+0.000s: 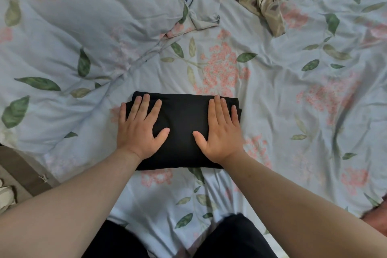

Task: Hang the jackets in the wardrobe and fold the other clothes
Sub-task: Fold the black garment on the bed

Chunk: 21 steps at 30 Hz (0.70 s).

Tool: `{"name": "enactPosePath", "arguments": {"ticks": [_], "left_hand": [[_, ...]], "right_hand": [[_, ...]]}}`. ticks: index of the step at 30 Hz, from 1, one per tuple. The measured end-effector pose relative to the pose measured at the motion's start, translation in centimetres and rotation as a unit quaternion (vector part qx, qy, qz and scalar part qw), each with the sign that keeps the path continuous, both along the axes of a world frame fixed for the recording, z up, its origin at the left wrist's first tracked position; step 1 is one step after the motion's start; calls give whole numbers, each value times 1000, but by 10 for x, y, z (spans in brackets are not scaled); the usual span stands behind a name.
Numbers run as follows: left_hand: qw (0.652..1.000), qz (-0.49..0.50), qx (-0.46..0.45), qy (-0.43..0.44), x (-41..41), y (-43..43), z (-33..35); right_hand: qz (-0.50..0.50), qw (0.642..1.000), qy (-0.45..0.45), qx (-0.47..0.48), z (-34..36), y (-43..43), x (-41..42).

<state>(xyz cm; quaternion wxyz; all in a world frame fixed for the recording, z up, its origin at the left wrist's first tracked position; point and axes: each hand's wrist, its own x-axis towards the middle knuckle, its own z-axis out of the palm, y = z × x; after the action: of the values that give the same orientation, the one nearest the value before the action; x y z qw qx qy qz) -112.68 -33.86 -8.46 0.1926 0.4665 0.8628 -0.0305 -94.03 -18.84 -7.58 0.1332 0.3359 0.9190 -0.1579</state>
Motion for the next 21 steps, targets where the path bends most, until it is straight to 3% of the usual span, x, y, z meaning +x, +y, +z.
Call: {"name": "enactPosePath", "arguments": {"ticks": [21], "left_hand": [[999,29,38,-21,0,0,-24]], "right_hand": [[1,1000,-13,-7,-24,3,-4]]}}
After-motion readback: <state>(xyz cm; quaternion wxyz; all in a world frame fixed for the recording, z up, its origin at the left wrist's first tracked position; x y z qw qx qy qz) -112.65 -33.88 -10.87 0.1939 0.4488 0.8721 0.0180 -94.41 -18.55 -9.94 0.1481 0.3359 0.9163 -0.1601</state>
